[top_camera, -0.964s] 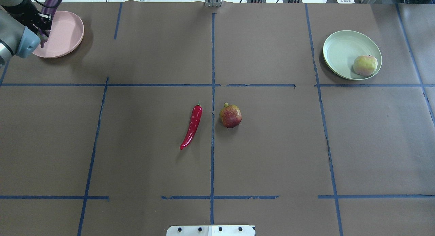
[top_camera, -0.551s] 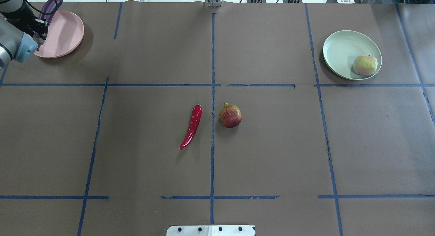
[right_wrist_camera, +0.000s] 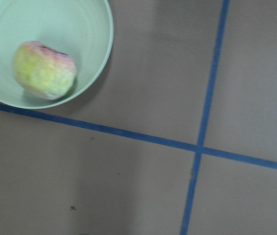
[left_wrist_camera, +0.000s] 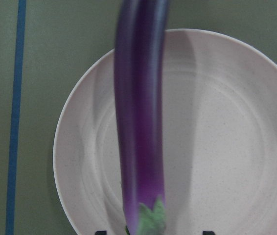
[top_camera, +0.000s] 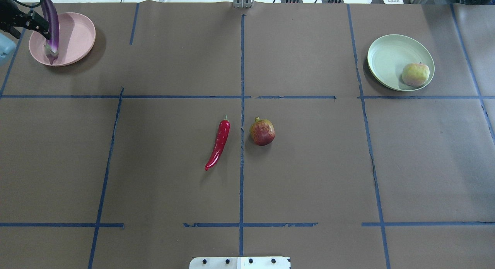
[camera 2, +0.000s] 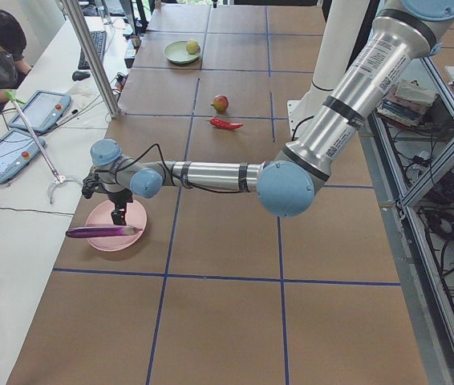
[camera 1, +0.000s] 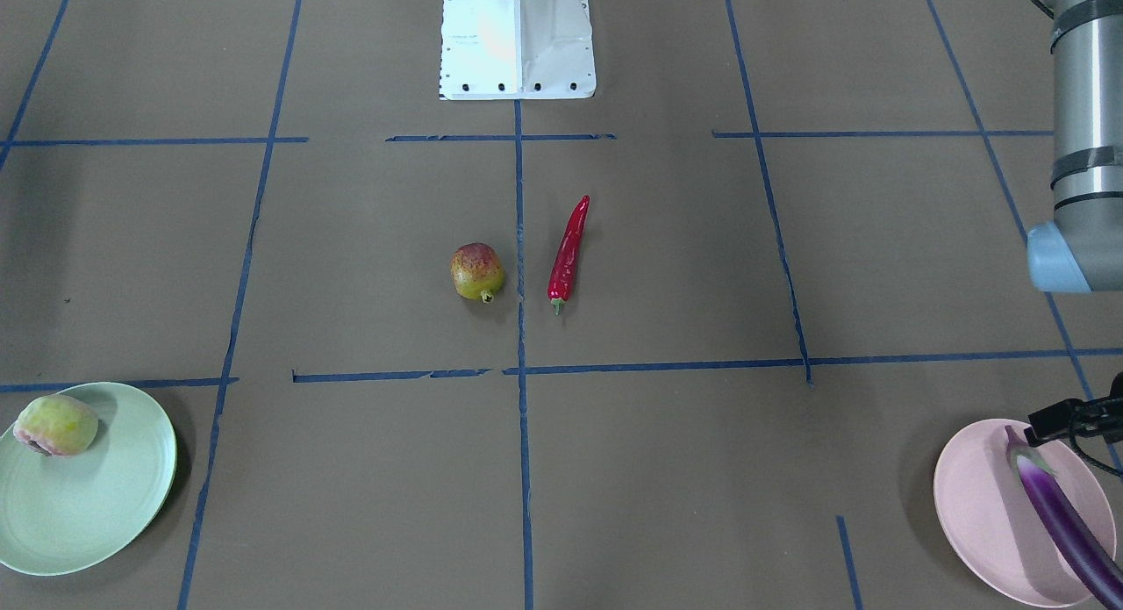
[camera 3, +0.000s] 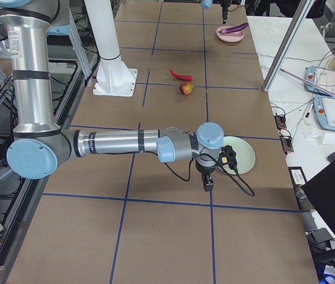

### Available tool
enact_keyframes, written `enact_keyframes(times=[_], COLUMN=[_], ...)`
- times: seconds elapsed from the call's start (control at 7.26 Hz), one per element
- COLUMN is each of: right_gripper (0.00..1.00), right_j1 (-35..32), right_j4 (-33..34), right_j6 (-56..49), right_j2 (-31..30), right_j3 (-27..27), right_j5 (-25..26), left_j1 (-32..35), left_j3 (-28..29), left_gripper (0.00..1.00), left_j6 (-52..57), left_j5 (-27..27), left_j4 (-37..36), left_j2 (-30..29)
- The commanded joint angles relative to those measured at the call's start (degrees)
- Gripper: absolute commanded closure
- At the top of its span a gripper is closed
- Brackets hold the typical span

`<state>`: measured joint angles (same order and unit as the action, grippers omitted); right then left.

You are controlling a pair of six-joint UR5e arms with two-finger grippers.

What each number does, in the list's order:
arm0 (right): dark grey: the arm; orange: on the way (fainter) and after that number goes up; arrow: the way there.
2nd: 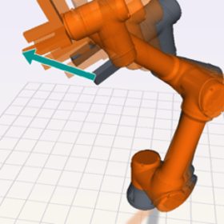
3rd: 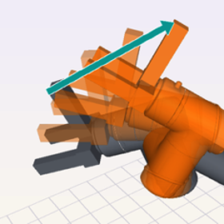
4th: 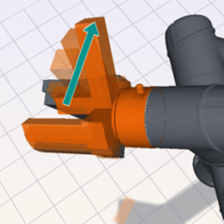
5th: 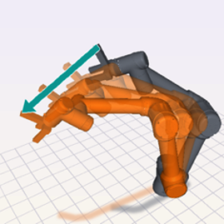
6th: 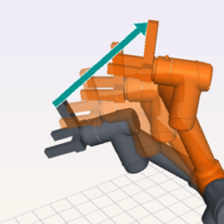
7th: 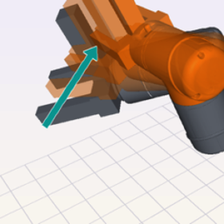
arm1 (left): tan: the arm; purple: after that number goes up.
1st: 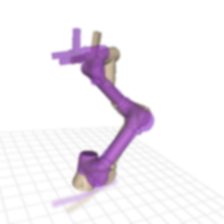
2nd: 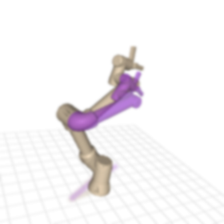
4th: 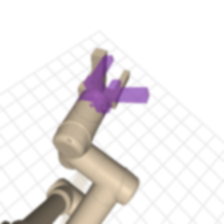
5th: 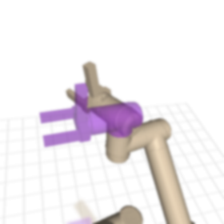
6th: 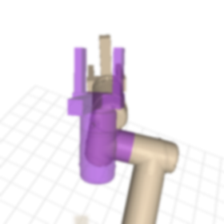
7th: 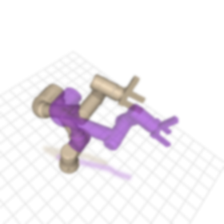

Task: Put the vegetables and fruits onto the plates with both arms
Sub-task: 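Release the eggplant on the pink plate while the right gripper reaches out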

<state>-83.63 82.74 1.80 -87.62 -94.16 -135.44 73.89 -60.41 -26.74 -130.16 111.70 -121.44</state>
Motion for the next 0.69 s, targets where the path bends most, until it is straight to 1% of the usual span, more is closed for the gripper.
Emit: enact_keyframes(times=[0.0,0.14,0.28,0.41,0.55], right_gripper=[0.01,0.01,0.01,0.01,0.01], right_j1=[7.5,12.3,15.7,20.2,26.1], right_j4=[-0.2,-0.1,0.5,0.1,0.7], right_j6=[1.0,1.1,4.8,9.7,12.8], right_j2=[3.3,9.1,14.5,18.1,22.8], right_j3=[-5.3,-4.9,-4.5,-4.7,-4.1], right_j5=[0.0,0.4,0.5,3.9,7.3], left_j1=[0.2,0.1,0.0,-0.1,-0.2], left_j3=[-11.9,-14.9,-16.8,-18.8,-18.9], left_gripper=[0.00,0.00,0.00,0.00,0.00], left_j6=[0.1,0.0,-0.6,-0.7,-0.8], left_j5=[-0.9,-0.8,-1.0,-1.1,-1.1], left_j4=[-9.5,-10.8,-10.8,-10.9,-10.9], left_j2=[3.0,4.4,5.8,6.6,6.7])
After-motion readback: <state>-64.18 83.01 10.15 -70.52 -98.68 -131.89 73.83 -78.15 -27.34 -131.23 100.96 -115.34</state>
